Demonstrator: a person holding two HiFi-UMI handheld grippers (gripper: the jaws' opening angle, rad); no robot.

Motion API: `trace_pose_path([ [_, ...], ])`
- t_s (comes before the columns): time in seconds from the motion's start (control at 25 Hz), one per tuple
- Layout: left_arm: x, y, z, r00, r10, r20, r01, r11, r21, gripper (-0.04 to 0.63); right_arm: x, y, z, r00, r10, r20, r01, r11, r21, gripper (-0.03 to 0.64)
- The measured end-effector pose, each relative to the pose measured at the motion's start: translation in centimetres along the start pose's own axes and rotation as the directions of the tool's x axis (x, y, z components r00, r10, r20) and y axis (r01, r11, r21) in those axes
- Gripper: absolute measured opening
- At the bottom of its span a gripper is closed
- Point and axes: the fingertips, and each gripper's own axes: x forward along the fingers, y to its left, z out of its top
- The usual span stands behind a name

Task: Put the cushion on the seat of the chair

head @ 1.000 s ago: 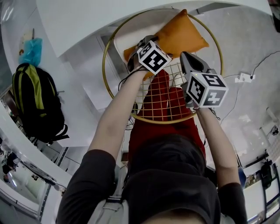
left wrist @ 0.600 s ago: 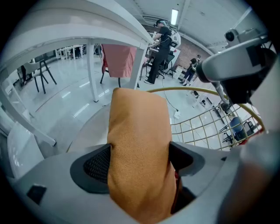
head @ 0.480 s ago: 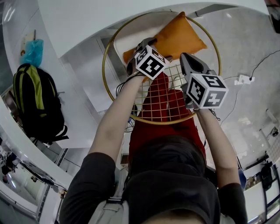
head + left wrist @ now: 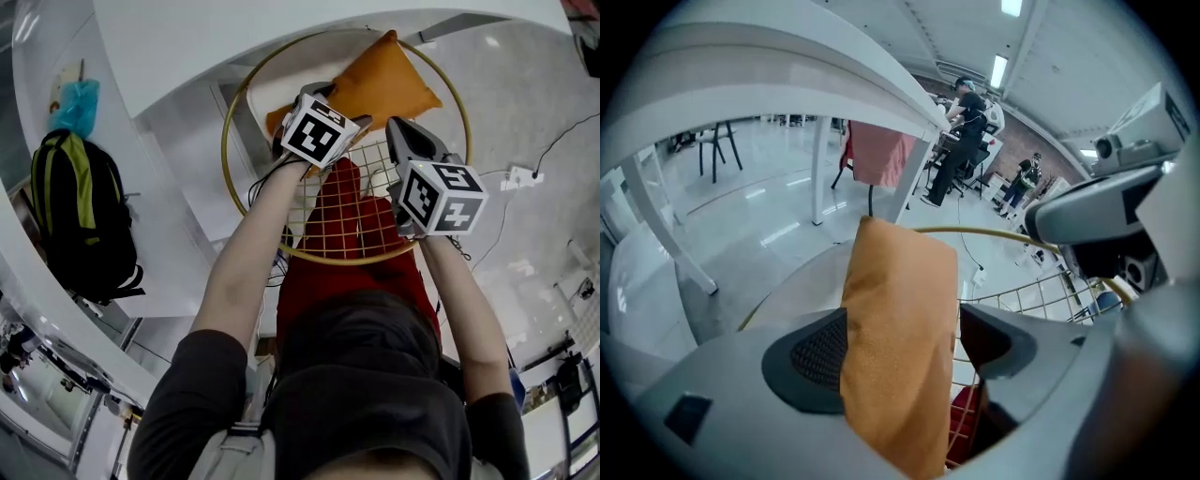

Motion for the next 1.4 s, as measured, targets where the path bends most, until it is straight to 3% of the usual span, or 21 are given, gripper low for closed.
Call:
trace_pose_path([
  [0.2, -1.6, -0.4, 1.2, 0.998, 0.031, 0.055, -0.032, 0.999, 0.031, 0.31, -0.9, 0.3, 0.2, 1.0, 0.0, 0.016, 0.0, 1.0, -0.012, 0.017],
  [0.4, -3.0, -0.5, 1.7, 0.994, 0.044, 0.098, -0.045, 0.999, 0.008, 0.267, -1.5, 0.8, 0.1, 1.0, -0.002, 0.027, 0.003, 1.0, -0.024, 0.017],
  [0.64, -5.9, 0.0, 2.7, 0.977, 0.094, 0.193, -0.097, 0.995, 0.002, 0.112, -1.9, 2.0, 0.5, 0.998, 0.013, 0.059, -0.011, 0.999, -0.036, 0.017],
  [0.8, -7.7, -0.4, 3.4, 0.962, 0.116, 0.248, -0.113, 0.993, -0.028, 0.045, -3.0, 2.2, 1.1, 0.996, 0.025, 0.084, -0.022, 0.999, -0.04, 0.017],
  [1.2, -12.4, -2.5, 5.7, 0.917, 0.149, 0.371, -0.139, 0.989, -0.054, 0.009, -6.5, 3.0, 4.0, 0.979, 0.059, 0.196, -0.049, 0.997, -0.052, 0.017],
  [1.4, -15.0, -4.2, 7.5, 0.88, 0.158, 0.449, -0.143, 0.987, -0.066, 0.009, -9.1, 3.5, 5.6, 0.961, 0.089, 0.262, -0.072, 0.995, -0.074, 0.017],
])
